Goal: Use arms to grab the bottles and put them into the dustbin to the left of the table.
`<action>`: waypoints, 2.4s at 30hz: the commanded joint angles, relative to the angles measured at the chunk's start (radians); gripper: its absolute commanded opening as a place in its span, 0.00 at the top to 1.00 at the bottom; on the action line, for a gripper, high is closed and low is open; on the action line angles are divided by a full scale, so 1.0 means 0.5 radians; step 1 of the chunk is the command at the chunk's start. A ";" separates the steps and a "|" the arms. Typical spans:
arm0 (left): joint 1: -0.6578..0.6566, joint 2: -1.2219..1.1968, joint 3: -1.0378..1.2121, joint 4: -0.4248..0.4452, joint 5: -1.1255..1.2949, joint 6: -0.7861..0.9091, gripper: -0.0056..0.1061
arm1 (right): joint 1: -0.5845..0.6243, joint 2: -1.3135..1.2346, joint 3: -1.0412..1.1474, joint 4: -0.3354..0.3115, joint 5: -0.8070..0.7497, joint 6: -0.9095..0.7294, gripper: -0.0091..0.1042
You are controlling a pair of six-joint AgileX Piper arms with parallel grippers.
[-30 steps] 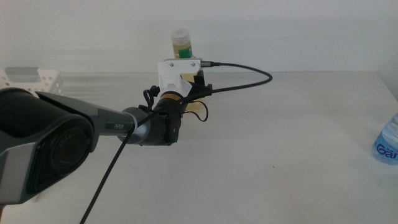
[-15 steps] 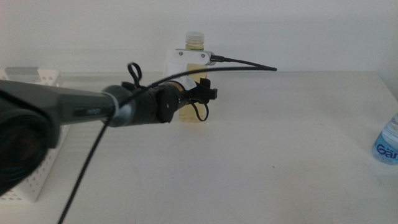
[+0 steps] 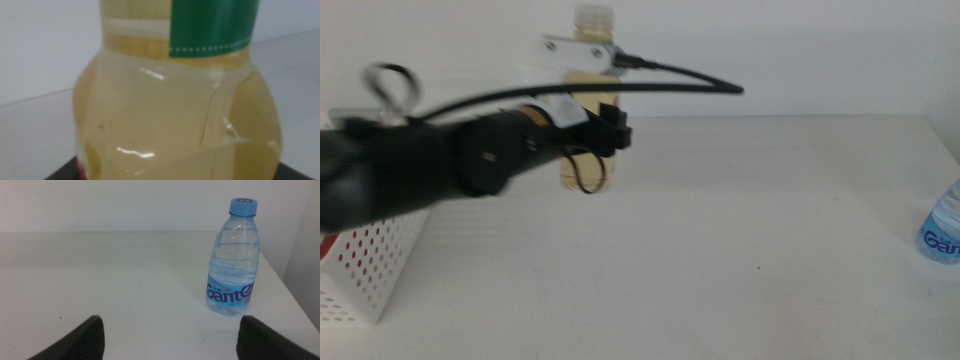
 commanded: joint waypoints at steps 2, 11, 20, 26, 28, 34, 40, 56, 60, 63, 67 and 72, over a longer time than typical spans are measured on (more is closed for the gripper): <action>0.066 -0.342 -0.051 -0.026 -0.032 0.025 0.99 | -0.013 -0.053 -0.014 -0.020 -0.140 -0.022 0.26; 0.182 -0.716 -0.051 -0.024 0.236 0.025 0.99 | -0.013 -0.053 -0.014 -0.020 -0.140 -0.022 0.26; 0.253 -0.926 -0.113 0.116 0.879 -0.077 0.99 | -0.013 -0.053 -0.014 -0.020 -0.140 -0.022 0.26; 0.471 -0.928 -0.355 0.758 1.573 -0.774 0.99 | -0.013 -0.053 -0.014 -0.020 -0.140 -0.022 0.26; 0.553 -0.928 -0.434 0.846 1.760 -0.829 0.99 | -0.013 -0.053 -0.014 -0.020 -0.140 -0.022 0.26; 0.953 -0.897 -0.665 0.813 2.139 -0.648 0.99 | -0.013 -0.053 -0.014 -0.020 -0.140 -0.022 0.26; 1.272 -0.671 -0.852 0.714 2.344 -0.451 0.99 | -0.013 -0.053 -0.014 -0.020 -0.140 -0.022 0.26; 1.591 -0.045 -1.242 0.555 2.777 -0.144 0.99 | -0.013 -0.053 -0.014 -0.020 -0.140 -0.022 0.26; 1.691 0.040 -1.245 0.541 2.780 -0.109 0.99 | -0.013 -0.053 -0.014 -0.020 -0.140 -0.022 0.26; 1.757 0.089 -1.245 0.502 2.777 -0.061 0.99 | -0.013 -0.053 -0.014 -0.020 -0.140 -0.022 0.26; 1.787 0.144 -1.245 0.437 2.777 -0.005 0.99 | -0.013 -0.053 -0.014 -0.020 -0.140 -0.022 0.26; 1.782 0.259 -1.245 0.427 2.783 0.024 0.99 | -0.013 -0.053 -0.014 -0.020 -0.140 -0.022 0.26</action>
